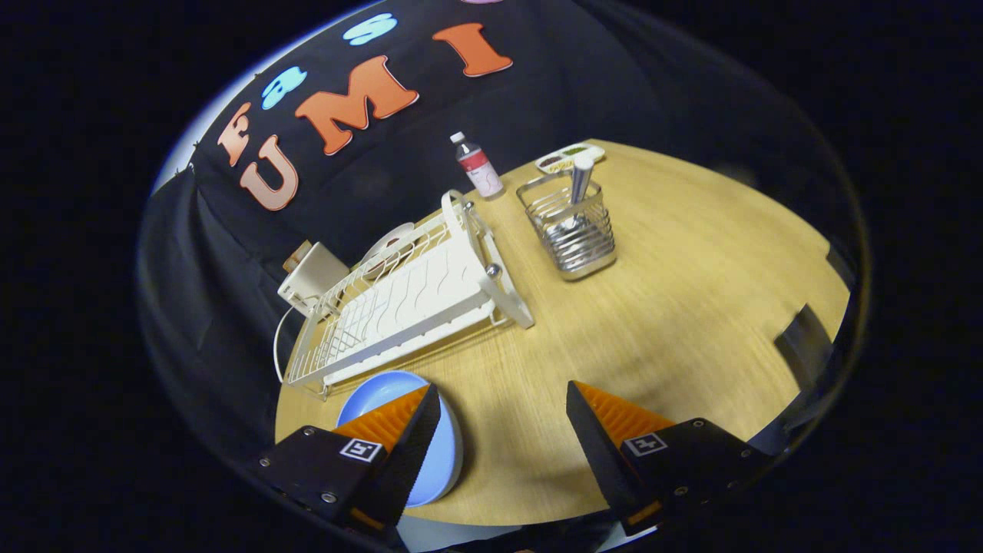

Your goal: Take the plate from the dish rack, then take the spoon from the basket and place it into the plate.

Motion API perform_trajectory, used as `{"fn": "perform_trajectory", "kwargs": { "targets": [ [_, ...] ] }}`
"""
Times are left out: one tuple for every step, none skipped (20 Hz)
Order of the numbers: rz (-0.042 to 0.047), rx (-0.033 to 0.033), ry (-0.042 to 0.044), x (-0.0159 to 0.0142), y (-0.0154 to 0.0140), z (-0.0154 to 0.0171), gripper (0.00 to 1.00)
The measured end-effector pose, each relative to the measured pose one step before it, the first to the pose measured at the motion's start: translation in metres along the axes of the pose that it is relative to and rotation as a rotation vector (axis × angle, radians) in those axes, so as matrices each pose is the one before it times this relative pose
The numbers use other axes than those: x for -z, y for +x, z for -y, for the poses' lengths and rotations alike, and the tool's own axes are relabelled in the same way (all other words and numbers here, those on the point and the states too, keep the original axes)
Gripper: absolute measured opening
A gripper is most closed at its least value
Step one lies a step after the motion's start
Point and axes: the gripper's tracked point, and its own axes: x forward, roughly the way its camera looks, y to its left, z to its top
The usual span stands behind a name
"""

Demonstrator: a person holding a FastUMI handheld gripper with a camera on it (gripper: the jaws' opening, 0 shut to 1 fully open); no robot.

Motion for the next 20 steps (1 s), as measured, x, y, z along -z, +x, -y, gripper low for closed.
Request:
{"fn": "perform_trajectory", "kwargs": {
  "targets": [
    [0.04062, 0.00474, -0.01065, -0.01525, -0.00244, 0.00398, 0.98],
    [0.04417, 0.00378, -0.00966, -0.01372, -0.00356, 0.00303, 0.98],
    [0.04321, 0.00282, -0.01188, -0.0147, -0.00129, 0.00417, 0.98],
    [0.039, -0.00236, -0.01527, -0.01119, -0.00093, 0.00393, 0.98],
    [0.04191, 0.00493, -0.01648, -0.01314, 0.00188, 0.00415, 0.98],
    [0.02647, 0.00023, -0.01882, -0.00917, 0.00362, 0.00435, 0.98],
    [0.02133, 0.00318, -0.01591, -0.00721, 0.00455, 0.00443, 0.98],
    [0.02176, 0.00558, -0.01333, -0.00804, 0.00615, 0.00462, 0.98],
    [0.02225, -0.00156, -0.01366, -0.0079, 0.00648, 0.00423, 0.98],
    [0.02093, 0.00176, -0.01322, -0.0064, 0.00541, 0.0027, 0.98],
    [0.02771, 0.0005, -0.02078, -0.00665, 0.00627, 0.00359, 0.98],
    [0.02525, 0.00436, -0.02286, -0.00419, 0.00972, 0.00355, 0.98],
    [0.01188, 0.00423, -0.02266, -0.00161, 0.00896, 0.00306, 0.98],
    [0.00501, -0.0048, -0.02083, 0.00091, 0.00919, -0.00024, 0.98],
    [-0.00156, 0.00448, -0.02277, 0.0011, 0.00716, 0.00221, 0.98],
    [0.0091, 0.00194, -0.02023, 0.00051, 0.00842, 0.00329, 0.97],
    [0.00384, -0.00324, -0.018, 0.00052, 0.00641, 0.00047, 0.91],
    [0.00143, -0.00417, -0.01299, 0.00226, 0.00535, -0.0006, 0.88],
    [0.0029, 0.00103, -0.0069, 0.00132, 0.00474, 0.00145, 0.78],
    [-0.00537, 0.0001, -0.005, 0.00316, 0.00455, 0.0002, 0.69]
  ]
}}
